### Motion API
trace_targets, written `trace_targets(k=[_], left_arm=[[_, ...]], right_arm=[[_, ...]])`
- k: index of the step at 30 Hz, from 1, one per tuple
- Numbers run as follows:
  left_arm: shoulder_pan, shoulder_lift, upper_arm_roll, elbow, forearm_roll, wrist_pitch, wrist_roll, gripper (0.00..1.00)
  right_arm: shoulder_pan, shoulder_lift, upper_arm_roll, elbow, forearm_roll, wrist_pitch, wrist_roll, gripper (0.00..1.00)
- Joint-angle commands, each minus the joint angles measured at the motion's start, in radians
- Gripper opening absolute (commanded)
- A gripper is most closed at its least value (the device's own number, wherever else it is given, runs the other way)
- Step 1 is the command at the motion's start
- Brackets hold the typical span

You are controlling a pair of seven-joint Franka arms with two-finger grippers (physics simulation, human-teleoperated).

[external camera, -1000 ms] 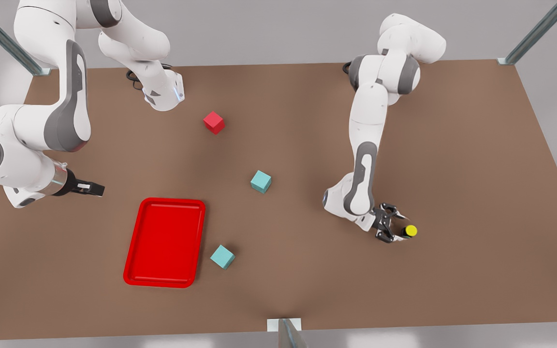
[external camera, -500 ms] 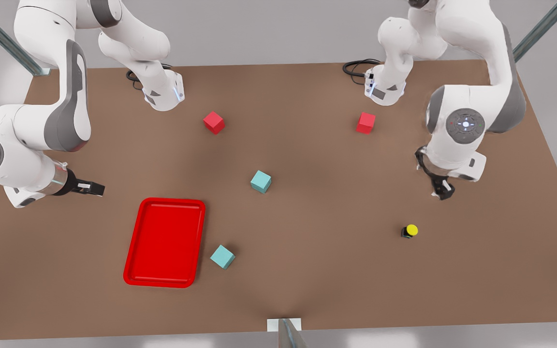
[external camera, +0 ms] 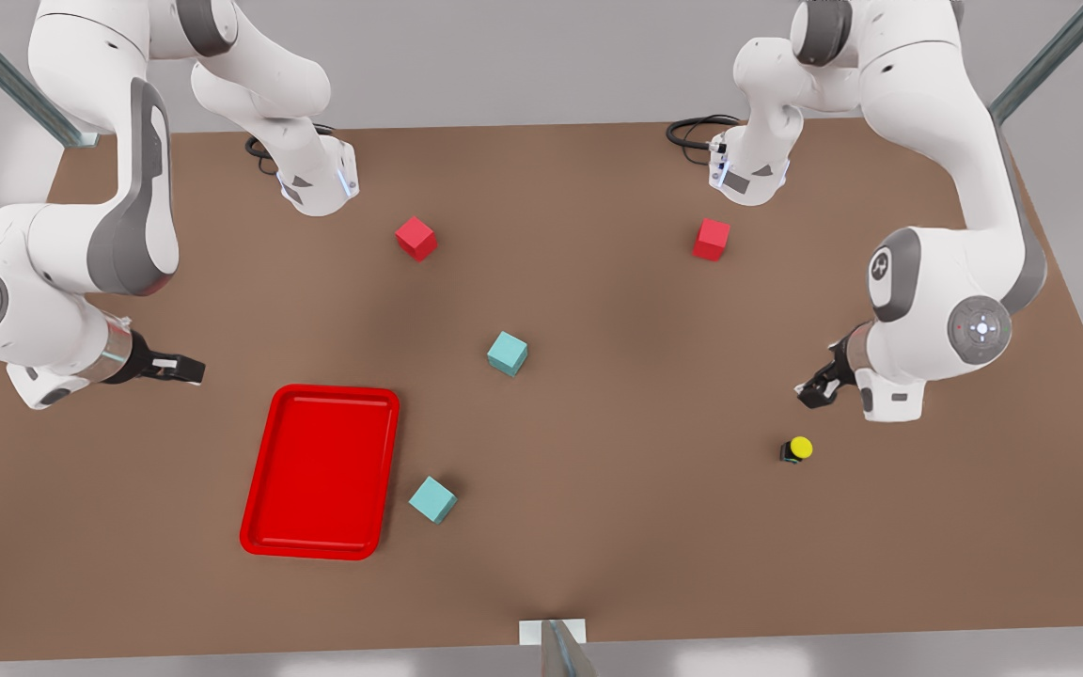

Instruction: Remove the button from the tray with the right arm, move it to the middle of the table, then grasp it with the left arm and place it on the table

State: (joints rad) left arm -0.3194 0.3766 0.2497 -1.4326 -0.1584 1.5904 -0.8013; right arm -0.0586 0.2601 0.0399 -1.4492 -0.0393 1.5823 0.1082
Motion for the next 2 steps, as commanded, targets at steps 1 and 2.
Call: trace_targets(k=[1, 2], left_arm=[[0.0, 0.007, 0.0, 0.006, -0.006, -0.006, 0.86, 1.0], [0.319, -0.377, -0.25, -0.137, 0.158, -0.02, 0.801, 0.96]], right_arm=[[0.0, -0.001, 0.0, 0.001, -0.001, 0.001, -0.059, 1.0], [0.059, -0.26, -0.04, -0.121, 0.039, -0.012, -0.108, 0.96]])
